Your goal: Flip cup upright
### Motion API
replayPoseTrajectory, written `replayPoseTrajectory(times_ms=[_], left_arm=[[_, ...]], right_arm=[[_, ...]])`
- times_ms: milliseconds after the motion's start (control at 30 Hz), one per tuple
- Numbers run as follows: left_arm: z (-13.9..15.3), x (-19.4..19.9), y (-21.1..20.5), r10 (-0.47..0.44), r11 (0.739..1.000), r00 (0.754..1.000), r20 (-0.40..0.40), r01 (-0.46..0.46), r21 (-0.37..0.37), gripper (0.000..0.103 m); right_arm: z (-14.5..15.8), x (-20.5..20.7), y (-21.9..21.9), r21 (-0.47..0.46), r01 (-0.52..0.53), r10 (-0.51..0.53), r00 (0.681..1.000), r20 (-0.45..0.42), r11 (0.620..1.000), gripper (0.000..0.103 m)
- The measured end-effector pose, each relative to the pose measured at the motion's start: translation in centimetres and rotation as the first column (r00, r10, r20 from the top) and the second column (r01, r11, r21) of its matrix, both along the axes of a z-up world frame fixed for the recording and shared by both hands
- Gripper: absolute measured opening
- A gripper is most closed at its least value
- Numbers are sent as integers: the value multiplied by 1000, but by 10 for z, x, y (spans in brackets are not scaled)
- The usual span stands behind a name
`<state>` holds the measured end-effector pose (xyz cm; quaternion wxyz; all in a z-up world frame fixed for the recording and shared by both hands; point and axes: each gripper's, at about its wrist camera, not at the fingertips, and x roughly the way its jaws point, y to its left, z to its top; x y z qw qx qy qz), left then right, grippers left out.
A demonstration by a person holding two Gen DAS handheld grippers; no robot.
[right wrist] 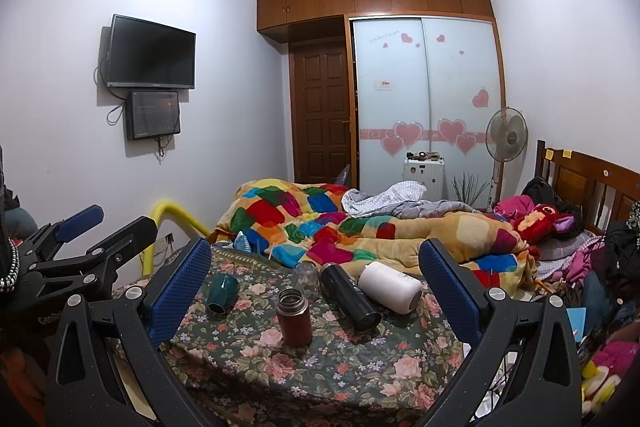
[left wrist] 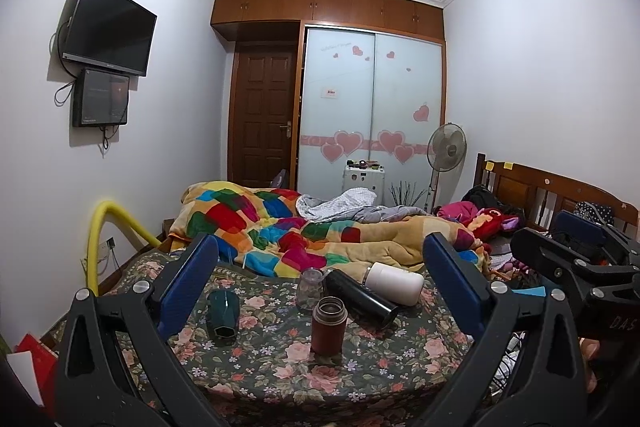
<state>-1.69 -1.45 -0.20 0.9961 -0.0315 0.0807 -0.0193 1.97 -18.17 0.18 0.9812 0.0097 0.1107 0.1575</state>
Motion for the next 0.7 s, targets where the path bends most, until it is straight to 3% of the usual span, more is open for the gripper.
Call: replayPoseTrajectory(times_ms=[700], left_arm=[[-9, 10, 10, 1, 1000, 999, -36, -2, -27, 103]], right_arm=[[-7, 11, 5, -5, 11, -11, 999, -34, 1000, 103]])
